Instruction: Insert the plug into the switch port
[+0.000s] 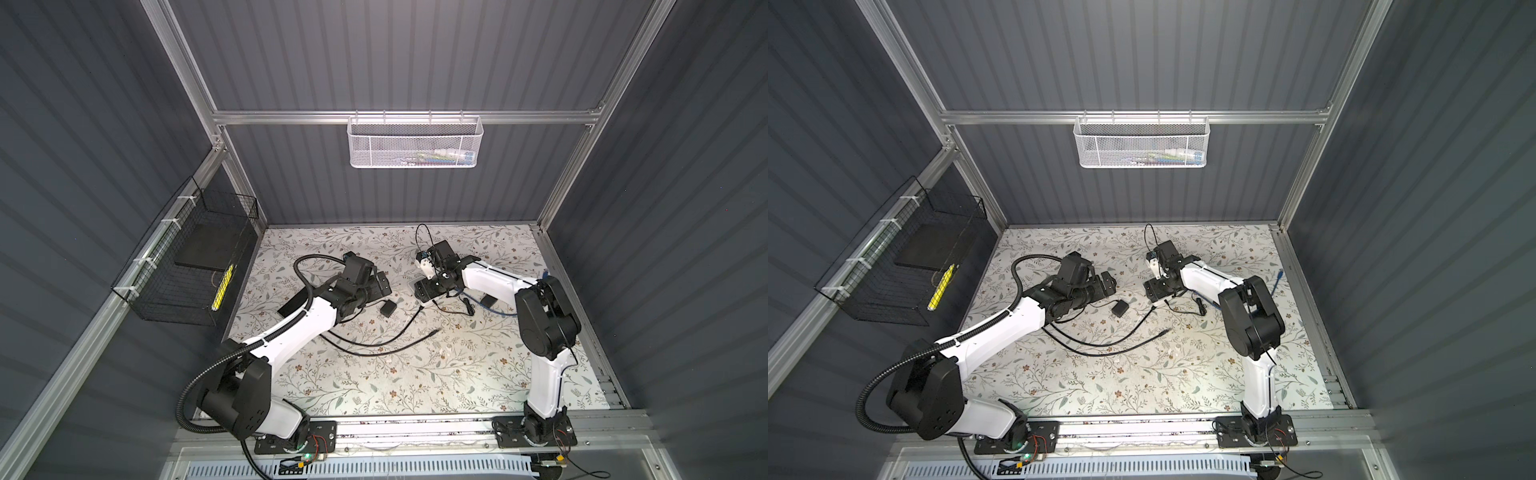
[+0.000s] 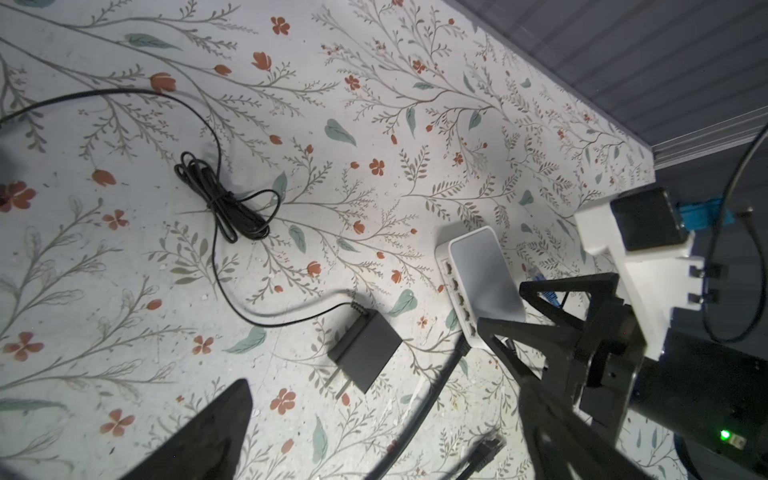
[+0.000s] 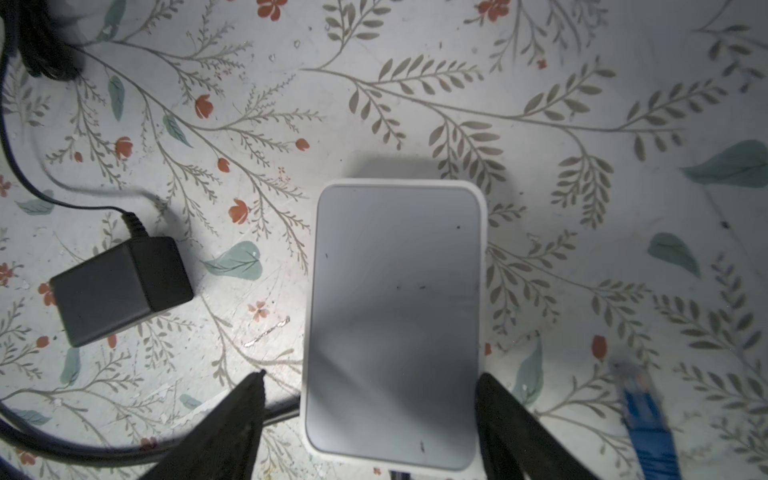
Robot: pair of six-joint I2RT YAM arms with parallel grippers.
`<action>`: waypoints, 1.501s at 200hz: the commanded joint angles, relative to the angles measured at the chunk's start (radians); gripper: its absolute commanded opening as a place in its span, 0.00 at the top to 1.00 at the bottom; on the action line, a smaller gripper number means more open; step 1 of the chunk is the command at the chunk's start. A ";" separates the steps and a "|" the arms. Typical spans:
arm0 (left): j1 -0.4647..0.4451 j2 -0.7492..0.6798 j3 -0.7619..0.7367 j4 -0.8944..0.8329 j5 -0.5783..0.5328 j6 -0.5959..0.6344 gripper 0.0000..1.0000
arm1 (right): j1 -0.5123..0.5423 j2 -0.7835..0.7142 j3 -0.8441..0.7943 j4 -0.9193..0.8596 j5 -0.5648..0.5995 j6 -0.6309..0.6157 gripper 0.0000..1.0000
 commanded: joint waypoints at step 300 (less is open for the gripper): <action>0.073 0.097 0.158 -0.010 0.690 0.235 0.02 | 0.018 -0.451 -0.386 0.350 -0.142 -0.481 0.56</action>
